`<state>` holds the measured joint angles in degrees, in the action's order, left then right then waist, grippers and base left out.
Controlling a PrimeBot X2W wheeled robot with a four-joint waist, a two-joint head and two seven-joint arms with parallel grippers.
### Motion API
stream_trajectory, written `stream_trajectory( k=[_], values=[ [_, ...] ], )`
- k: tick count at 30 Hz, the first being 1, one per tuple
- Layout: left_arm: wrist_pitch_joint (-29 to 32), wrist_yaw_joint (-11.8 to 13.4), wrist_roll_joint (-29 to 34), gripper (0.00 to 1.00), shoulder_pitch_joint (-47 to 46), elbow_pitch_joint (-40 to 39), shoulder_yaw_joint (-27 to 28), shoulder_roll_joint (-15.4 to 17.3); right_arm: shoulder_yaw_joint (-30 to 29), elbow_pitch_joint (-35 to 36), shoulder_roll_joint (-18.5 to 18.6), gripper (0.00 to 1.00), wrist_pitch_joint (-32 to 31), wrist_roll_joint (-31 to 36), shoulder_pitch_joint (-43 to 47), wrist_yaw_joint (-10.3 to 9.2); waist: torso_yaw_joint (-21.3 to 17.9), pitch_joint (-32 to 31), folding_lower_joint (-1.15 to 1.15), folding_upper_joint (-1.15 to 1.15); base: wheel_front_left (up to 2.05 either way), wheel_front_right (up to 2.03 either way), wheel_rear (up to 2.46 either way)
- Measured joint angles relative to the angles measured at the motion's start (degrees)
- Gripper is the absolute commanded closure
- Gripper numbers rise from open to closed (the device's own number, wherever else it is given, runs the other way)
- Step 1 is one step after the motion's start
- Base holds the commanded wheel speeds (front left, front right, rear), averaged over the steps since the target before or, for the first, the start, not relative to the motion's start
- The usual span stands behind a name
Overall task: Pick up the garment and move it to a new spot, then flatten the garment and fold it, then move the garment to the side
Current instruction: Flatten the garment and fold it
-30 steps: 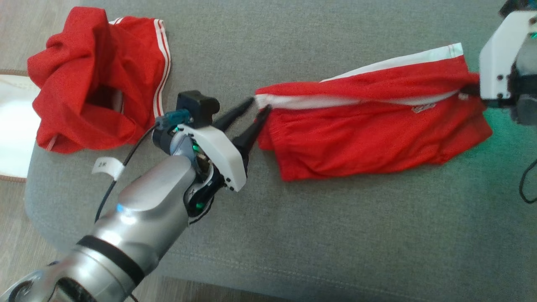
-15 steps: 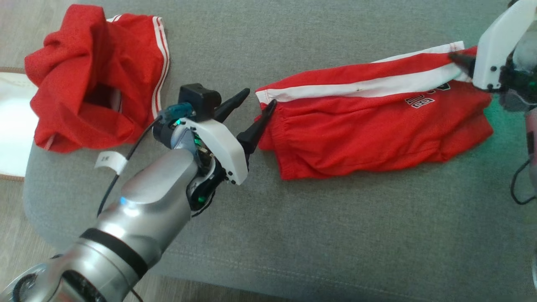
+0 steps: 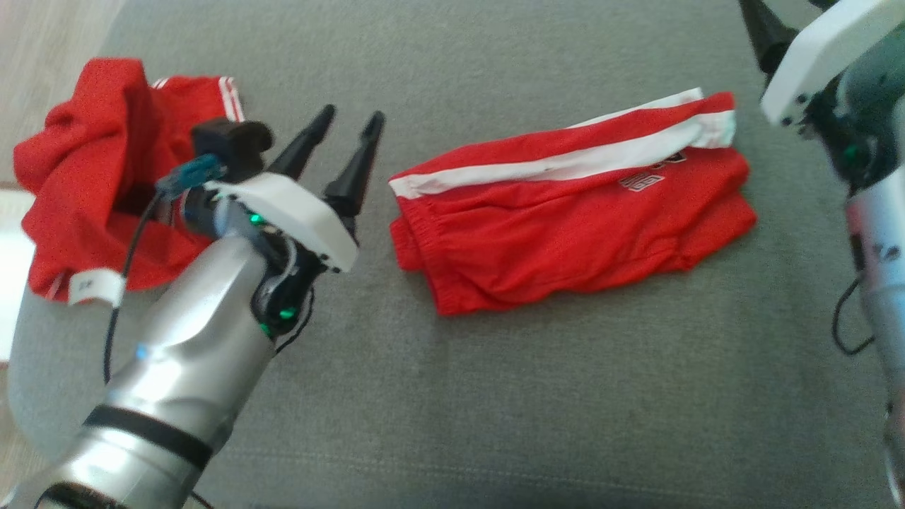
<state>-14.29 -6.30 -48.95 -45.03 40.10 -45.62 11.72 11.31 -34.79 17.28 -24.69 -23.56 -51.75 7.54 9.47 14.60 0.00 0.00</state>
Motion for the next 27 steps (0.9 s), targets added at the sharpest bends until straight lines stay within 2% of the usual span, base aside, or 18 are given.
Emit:
stream_trajectory(
  k=[9,15,16,20,27],
  values=[
    [0.0,3.8,8.3,0.00,9.0,-11.2,14.7,1.2,3.0,6.6,-0.3,0.00,22.2,-2.2,12.2,0.00,-3.6,-4.7,0.00,0.00,0.00,0.00,0.00],
    [0.0,5.7,14.2,0.00,18.0,-19.2,22.6,0.8,3.0,9.9,-2.2,0.00,31.8,1.7,20.2,0.00,-5.4,-8.1,0.00,0.00,0.00,0.00,0.00],
    [0.0,6.6,17.1,0.00,21.6,-22.0,24.5,0.6,2.9,10.7,-3.2,0.00,34.1,3.8,23.6,0.00,-5.8,-9.2,0.00,0.00,0.00,0.00,0.00],
    [0.0,7.8,21.9,0.00,28.6,-26.9,28.4,-0.3,1.2,11.9,-6.0,0.00,36.3,7.9,30.2,0.00,-6.4,-10.9,0.00,0.00,0.00,0.00,0.00],
    [0.0,7.5,27.1,0.00,39.1,-30.6,32.8,-4.1,-3.8,12.8,-11.0,0.00,37.1,13.0,38.6,0.00,-6.8,-12.1,0.00,0.00,0.00,0.00,0.00]
  ],
)
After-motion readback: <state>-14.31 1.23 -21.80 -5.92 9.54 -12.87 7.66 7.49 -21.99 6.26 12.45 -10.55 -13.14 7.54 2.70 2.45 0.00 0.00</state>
